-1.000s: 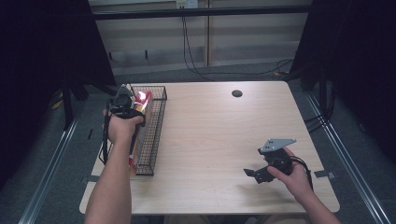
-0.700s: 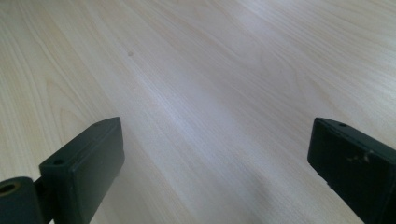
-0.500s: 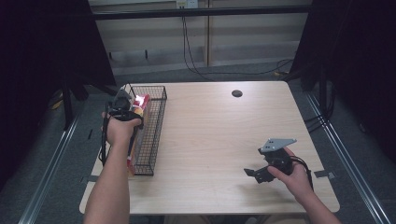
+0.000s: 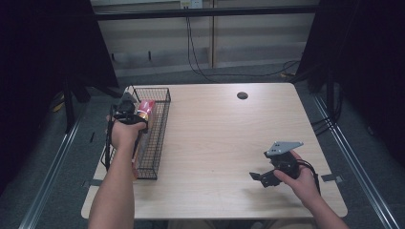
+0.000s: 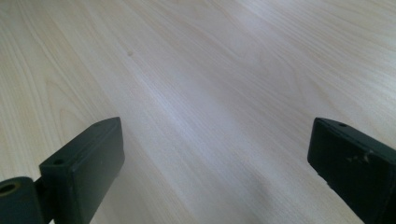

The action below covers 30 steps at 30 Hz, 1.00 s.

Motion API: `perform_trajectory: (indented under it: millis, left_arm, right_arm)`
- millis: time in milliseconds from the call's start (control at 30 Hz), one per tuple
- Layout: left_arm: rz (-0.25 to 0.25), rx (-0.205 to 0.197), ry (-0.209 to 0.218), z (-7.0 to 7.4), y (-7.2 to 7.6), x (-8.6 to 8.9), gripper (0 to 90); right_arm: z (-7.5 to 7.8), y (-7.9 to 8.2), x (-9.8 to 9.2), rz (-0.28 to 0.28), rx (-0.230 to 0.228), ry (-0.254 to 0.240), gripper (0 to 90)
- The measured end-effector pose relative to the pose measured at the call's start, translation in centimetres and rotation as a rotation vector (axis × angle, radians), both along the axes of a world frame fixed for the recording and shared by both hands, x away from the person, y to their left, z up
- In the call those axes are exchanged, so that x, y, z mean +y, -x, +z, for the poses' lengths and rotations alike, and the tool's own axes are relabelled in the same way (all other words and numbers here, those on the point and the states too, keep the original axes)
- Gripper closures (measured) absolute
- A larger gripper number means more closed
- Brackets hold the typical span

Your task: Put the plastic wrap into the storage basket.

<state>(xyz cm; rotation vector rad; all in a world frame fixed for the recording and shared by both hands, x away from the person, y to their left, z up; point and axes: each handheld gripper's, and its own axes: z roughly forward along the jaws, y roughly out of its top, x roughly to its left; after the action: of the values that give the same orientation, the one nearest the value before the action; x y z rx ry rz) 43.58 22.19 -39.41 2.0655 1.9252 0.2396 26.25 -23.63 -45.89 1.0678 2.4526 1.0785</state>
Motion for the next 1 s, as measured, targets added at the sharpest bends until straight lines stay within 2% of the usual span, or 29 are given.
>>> perform_trajectory:
  millis: [67,133,300,400,633,800,1000]
  left_arm:
    - [0.014,0.000,0.009,-0.07,0.00,-0.13,43.4]
    - [-0.007,0.005,0.004,-0.12,-0.06,0.00,43.4]
    - [-0.014,0.012,0.000,-0.31,-0.10,-0.11,43.2]
    - [0.003,0.014,0.007,-0.47,-0.09,-0.24,43.1]
    - [-0.006,0.023,-0.006,-0.76,-0.15,-0.19,42.9]
    - [0.008,0.020,0.005,-0.83,-0.08,-0.31,42.4]
    - [-0.012,0.025,-0.002,-0.83,-0.01,-0.23,41.4]
  right_arm:
    - [-0.02,-0.03,-0.01,0.002,0.002,0.000,3.5]
    - [-0.02,-0.04,-0.01,0.002,0.001,0.000,3.5]
    - [-0.03,-0.03,-0.01,0.003,0.001,0.000,3.5]
    - [-0.01,0.00,-0.01,-0.001,0.005,-0.002,3.5]
    - [-0.02,-0.01,-0.02,0.002,0.004,-0.001,3.5]
    - [-0.01,0.00,-0.03,0.001,0.005,-0.003,3.5]
    - [-0.04,-0.07,-0.06,0.005,-0.003,0.000,3.5]
